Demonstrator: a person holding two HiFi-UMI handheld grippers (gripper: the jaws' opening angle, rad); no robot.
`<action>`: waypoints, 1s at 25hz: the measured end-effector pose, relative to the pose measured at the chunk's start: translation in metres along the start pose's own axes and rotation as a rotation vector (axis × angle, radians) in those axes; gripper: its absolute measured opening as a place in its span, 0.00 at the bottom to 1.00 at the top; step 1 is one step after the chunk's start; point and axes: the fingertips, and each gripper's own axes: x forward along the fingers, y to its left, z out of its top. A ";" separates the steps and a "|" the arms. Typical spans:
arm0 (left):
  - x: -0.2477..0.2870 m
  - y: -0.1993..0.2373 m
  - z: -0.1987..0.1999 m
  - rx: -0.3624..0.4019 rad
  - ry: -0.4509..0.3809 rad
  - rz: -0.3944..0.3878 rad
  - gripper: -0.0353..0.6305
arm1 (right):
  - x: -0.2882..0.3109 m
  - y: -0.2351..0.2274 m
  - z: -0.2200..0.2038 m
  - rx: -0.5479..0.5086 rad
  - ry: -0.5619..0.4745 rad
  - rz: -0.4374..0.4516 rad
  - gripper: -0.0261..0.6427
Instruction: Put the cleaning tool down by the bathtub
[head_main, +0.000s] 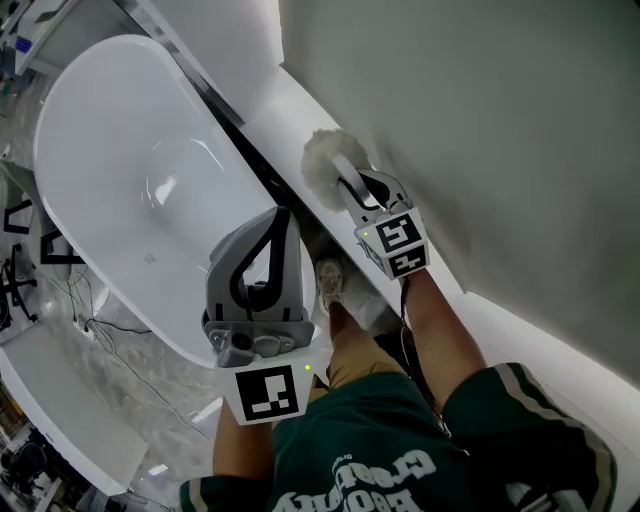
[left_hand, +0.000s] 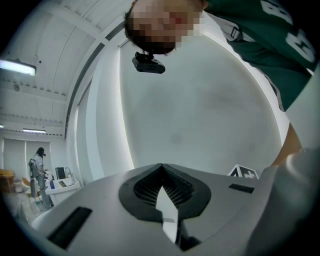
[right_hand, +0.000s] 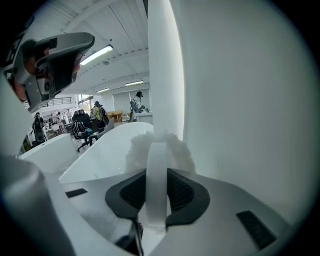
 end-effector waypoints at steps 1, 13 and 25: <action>0.000 0.000 -0.007 -0.017 0.010 0.001 0.06 | 0.006 0.001 -0.006 0.003 0.010 0.004 0.18; 0.009 -0.003 -0.058 -0.128 0.096 0.009 0.06 | 0.074 -0.019 -0.085 0.054 0.187 0.000 0.18; 0.012 0.011 -0.095 -0.151 0.148 0.055 0.06 | 0.126 -0.023 -0.150 0.076 0.373 0.027 0.18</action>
